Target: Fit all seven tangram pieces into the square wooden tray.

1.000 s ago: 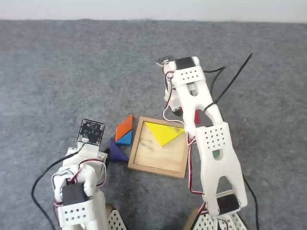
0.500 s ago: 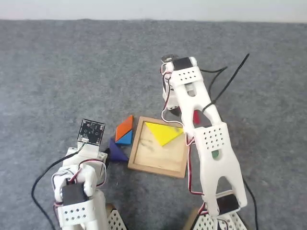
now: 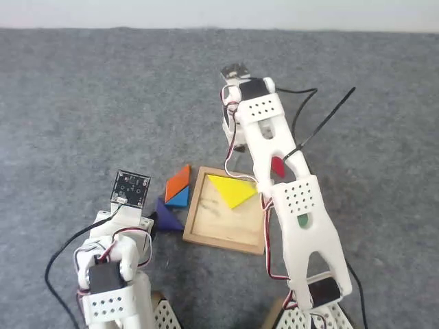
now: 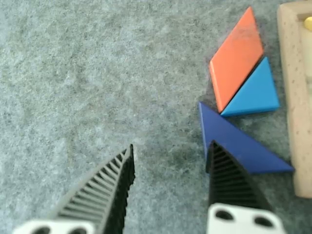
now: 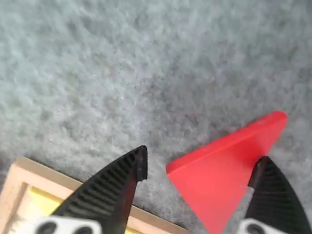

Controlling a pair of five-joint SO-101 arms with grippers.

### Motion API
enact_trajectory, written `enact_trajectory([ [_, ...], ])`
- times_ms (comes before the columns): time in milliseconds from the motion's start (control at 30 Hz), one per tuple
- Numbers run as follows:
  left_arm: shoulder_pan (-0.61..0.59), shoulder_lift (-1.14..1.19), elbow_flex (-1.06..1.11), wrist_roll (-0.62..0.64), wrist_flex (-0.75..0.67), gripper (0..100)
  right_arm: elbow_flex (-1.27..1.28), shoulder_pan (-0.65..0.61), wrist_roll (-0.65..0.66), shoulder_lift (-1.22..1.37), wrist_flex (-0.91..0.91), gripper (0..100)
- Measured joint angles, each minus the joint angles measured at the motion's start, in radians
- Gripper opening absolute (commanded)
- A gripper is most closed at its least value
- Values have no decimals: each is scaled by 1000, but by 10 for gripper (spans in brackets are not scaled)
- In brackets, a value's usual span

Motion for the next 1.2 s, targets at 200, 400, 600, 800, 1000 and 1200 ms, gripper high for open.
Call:
enact_trajectory([
  [200,0,0,0,0,0,225,-20,26,0,34,9,340],
  [400,0,0,0,0,0,225,-20,46,-41,43,12,340],
  [600,0,0,0,0,0,225,-20,46,-44,43,12,340],
  [800,0,0,0,0,0,225,-20,46,-32,43,15,343],
  [1000,0,0,0,0,0,225,-3,46,-2,41,15,343],
  [1200,0,0,0,0,0,225,9,46,28,40,15,339],
])
